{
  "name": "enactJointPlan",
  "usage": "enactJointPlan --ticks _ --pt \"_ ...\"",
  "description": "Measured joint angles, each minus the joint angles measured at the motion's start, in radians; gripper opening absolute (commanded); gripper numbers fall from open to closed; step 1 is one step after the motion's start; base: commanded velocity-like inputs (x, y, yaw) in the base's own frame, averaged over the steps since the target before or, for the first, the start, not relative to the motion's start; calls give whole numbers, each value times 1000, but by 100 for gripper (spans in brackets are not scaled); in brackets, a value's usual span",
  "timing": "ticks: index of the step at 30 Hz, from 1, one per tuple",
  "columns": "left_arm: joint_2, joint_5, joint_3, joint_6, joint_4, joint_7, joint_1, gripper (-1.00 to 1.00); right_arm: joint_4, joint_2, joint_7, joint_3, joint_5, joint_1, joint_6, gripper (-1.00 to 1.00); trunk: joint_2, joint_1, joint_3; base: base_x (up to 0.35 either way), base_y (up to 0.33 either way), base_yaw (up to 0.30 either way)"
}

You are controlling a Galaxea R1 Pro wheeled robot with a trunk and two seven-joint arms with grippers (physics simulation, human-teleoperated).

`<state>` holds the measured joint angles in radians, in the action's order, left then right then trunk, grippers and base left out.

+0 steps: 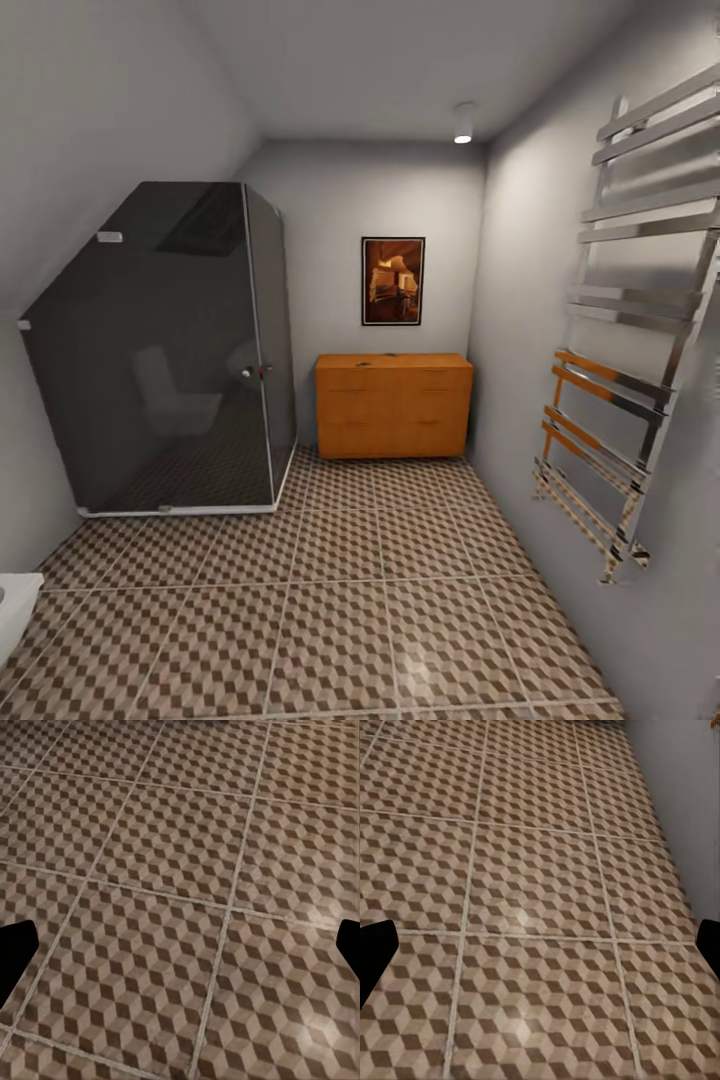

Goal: Take the four mousetraps from the cabinet in the bathroom and place them on the bathroom floor. Make sure all four end up on the same floor surface, and ensure that at least two of them are either under or directly next to the same bathroom sink.

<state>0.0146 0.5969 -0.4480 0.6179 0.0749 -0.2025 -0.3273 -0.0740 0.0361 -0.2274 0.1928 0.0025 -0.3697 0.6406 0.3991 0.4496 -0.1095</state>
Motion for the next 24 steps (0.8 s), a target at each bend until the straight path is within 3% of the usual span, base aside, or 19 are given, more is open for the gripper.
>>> enactJointPlan --ticks 24 --pt "1 0 0 0 0 -3 0 100 0 0 0 0 0 0 0 100 0 0 0 0 0 -12"
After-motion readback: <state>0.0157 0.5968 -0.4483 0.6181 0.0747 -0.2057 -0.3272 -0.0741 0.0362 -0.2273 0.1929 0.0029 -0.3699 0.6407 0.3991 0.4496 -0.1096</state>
